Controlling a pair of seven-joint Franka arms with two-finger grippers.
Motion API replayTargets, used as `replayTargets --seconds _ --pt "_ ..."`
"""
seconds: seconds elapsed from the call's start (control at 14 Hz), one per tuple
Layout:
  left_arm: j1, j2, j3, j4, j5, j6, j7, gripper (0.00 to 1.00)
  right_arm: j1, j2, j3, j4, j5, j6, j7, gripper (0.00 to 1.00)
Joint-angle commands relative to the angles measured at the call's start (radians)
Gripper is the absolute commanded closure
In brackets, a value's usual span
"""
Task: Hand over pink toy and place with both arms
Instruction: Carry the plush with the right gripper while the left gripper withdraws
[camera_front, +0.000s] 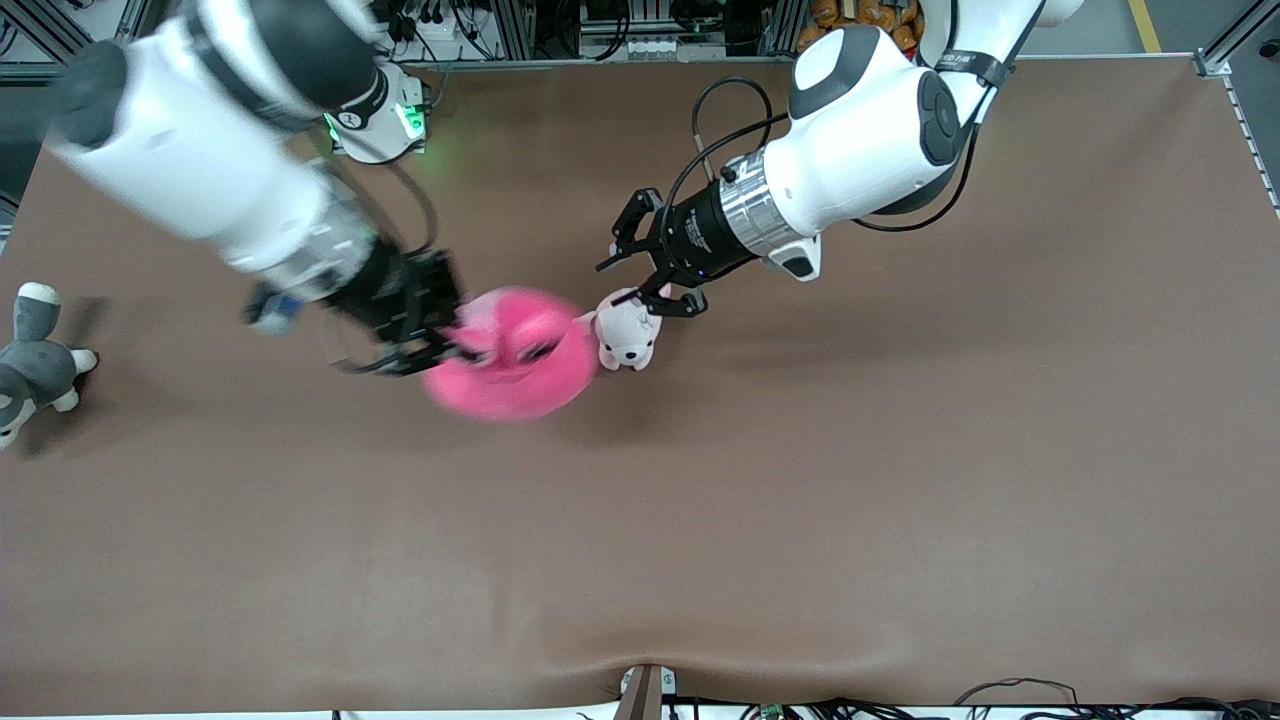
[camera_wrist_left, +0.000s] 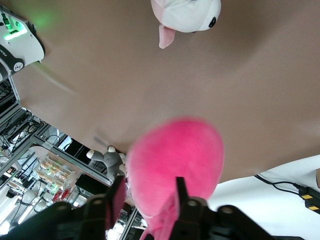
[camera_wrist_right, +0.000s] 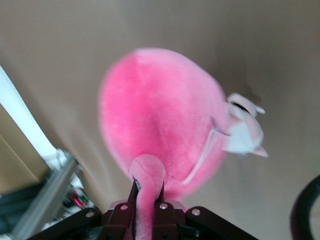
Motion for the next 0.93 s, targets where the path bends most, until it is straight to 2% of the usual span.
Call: replayTargets --seconds 0.0,0.21,0.5,0.71,0.86 --pt "0.006 -0.012 0.004 0.016 0.068 -0.035 -0.031 0.0 -0.124 -0.011 0.013 0.005 -0.009 -0.059 -0.115 1.0" --pt "0.009 -0.035 0.007 0.019 0.176 -0.106 -0.028 0.0 -0.302 0.019 0.015 -0.004 0.005 -0.105 -0.489 1.0" --pt "0.038 -0.081 0.007 0.021 0.324 -0.216 0.024 0.0 -0.469 0.179 0.013 -0.015 0.003 -0.116 -0.885 1.0" --pt "0.093 -0.119 0.004 0.019 0.347 -0.299 0.156 0.0 -0.575 0.277 0.013 -0.039 0.005 -0.117 -1.089 1.0" --pt "0.133 -0.144 0.007 0.018 0.352 -0.376 0.284 0.0 -0.609 0.331 0.015 -0.045 0.005 -0.125 -1.209 0.98"
